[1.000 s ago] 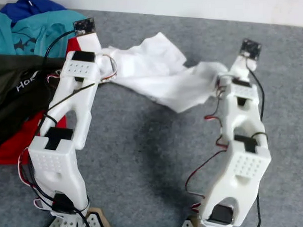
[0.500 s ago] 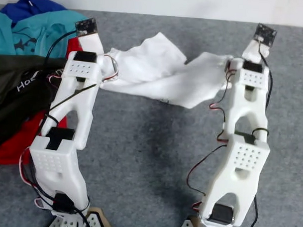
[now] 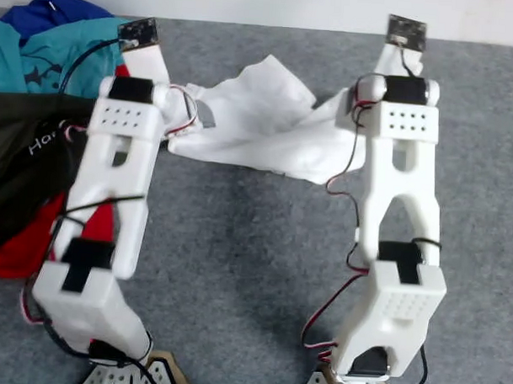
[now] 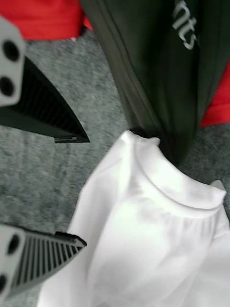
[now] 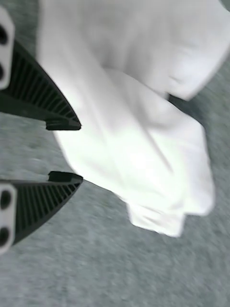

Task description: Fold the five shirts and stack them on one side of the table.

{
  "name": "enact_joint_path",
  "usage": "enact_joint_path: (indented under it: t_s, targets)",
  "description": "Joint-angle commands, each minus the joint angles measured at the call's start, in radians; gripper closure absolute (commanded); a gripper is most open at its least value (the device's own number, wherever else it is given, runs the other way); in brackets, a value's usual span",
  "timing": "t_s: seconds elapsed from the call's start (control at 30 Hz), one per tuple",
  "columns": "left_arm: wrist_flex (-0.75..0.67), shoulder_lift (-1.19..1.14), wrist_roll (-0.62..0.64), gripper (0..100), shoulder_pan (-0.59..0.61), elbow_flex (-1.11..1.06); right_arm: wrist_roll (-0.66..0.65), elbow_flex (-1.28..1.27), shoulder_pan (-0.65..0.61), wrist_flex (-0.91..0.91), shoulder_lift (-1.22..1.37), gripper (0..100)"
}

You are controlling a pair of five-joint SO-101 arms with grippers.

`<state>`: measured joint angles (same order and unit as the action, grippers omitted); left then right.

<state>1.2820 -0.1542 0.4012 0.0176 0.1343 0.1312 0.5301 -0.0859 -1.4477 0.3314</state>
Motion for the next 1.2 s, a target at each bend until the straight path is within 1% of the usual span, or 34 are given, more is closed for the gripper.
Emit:
enact_joint_path:
  t_s: [0.0,0.1,0.23,0.33,0.43,0.53,0.73,0.97,1.03,1.17]
  targets:
    - [-0.005,0.183,0.005,69,0.002,-0.120,-0.028,-0.113,-0.027,-0.016,-0.133,85.3]
    - [-0.103,0.265,0.003,69,0.021,-0.294,-0.029,-0.329,-0.025,0.068,-0.239,85.3]
    - [-0.331,0.291,0.003,69,0.051,-0.501,-0.035,-0.710,-0.025,0.303,-0.446,85.3]
    - [-0.434,0.286,0.003,69,0.059,-0.567,-0.084,-0.981,-0.030,0.512,-0.582,85.3]
    - [-0.463,0.226,0.003,69,0.059,-0.556,-0.086,-1.181,-0.030,0.687,-0.650,85.3]
    - [-0.466,0.111,0.003,69,0.059,-0.466,-0.084,-1.244,-0.030,0.777,-0.662,85.3]
    - [-0.463,-0.110,0.003,69,0.061,-0.303,-0.083,-1.254,-0.030,0.828,-0.662,85.3]
    - [-0.463,-0.179,0.005,71,0.041,-0.225,-0.083,-1.259,-0.028,0.855,-0.661,85.3]
    - [-0.466,-0.177,0.005,76,0.021,-0.225,-0.083,-1.271,-0.028,0.865,-0.661,85.3]
    - [-0.465,-0.182,0.003,95,-0.012,-0.202,-0.083,-1.317,-0.030,0.951,-0.661,85.3]
